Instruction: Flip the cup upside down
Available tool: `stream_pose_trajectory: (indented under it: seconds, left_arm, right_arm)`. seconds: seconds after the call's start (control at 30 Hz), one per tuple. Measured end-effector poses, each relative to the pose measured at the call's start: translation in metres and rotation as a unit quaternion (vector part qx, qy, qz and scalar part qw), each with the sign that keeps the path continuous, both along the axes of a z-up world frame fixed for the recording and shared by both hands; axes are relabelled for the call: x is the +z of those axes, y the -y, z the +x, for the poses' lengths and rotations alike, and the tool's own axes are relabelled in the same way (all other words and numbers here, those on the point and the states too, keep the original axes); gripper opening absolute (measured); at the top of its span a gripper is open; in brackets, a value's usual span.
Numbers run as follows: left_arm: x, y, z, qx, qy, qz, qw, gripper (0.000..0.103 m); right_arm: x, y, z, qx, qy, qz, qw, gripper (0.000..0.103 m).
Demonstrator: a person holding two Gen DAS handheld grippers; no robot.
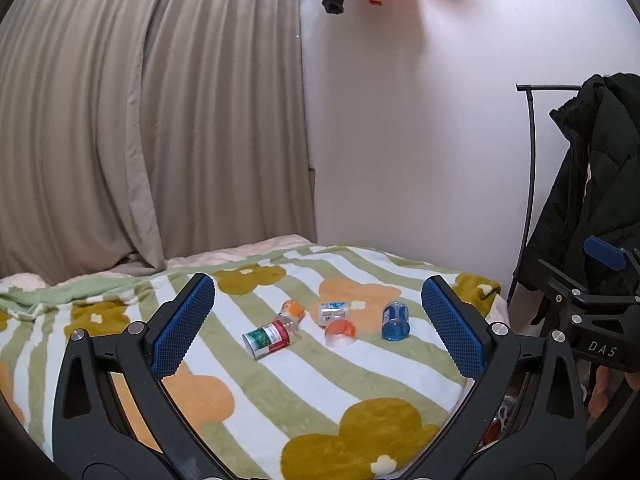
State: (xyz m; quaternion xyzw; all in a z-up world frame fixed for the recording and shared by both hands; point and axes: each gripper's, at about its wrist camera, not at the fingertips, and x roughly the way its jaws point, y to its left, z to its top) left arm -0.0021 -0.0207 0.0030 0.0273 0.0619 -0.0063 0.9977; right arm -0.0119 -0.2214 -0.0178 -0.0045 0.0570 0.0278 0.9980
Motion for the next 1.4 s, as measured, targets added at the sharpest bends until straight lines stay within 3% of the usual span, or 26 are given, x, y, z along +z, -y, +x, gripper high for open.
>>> stream_pose_trajectory:
  seconds: [0.4, 0.67, 1.4]
  left_arm:
    - [-0.001, -0.003, 0.003, -0.003, -0.011, -0.013, 0.9998, 0.103]
    - [-0.005, -0.002, 0.01, 0.013, -0.027, 0.002, 0.9996, 0.103]
    - [0.0, -0.004, 0.017, -0.018, -0.033, 0.007, 0.9993, 0.103]
  right_arm:
    - [0.0, -0.001, 0.0, -0.001, 0.0, -0.001, 1.0, 0.102]
    - [0.001, -0.001, 0.0, 0.0, 0.0, -0.001, 1.0, 0.102]
    - [-0.001, -0.001, 0.001, -0.001, -0.001, -0.002, 1.0, 0.102]
